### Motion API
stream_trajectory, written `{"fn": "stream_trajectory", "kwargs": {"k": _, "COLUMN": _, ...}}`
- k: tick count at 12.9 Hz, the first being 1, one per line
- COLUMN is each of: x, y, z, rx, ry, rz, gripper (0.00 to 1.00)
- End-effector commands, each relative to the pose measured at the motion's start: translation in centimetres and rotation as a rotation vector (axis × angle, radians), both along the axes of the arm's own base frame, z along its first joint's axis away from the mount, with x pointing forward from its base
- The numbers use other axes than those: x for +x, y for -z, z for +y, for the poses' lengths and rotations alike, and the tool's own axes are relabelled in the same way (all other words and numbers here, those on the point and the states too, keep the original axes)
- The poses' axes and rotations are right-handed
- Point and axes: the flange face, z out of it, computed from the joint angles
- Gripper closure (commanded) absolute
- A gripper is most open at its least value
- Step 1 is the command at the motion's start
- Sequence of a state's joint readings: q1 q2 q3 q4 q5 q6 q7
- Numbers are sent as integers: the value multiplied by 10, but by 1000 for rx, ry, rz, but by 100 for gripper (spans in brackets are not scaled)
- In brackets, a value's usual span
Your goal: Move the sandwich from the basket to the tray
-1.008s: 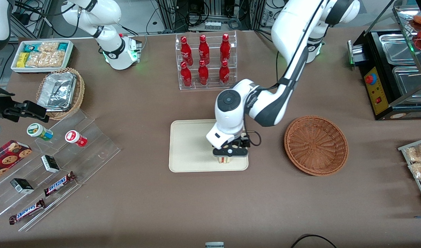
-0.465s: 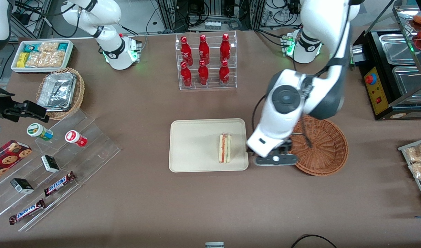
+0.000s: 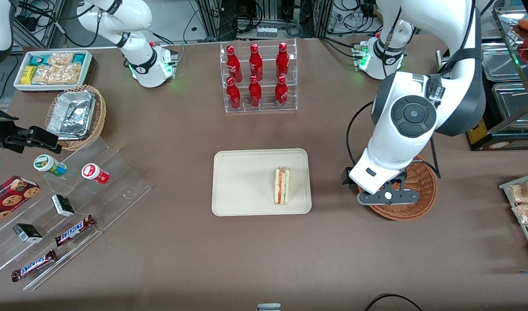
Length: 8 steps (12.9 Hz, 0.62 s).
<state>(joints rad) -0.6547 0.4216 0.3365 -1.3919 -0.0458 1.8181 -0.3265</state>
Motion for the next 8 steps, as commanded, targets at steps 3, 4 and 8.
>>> {"fn": "stream_trajectory", "kwargs": {"k": 3, "x": -15, "y": -30, "z": 8, "rx": -33, "ry": 1, "rz": 19, "gripper": 0}}
{"fn": "stream_trajectory", "kwargs": {"k": 4, "x": -16, "y": -32, "z": 8, "rx": -42, "ry": 0, "rz": 20, "gripper": 0}}
{"fn": "stream_trajectory", "kwargs": {"k": 8, "x": -10, "y": -53, "z": 57, "rx": -86, "ry": -62, "rz": 35, "gripper": 0}}
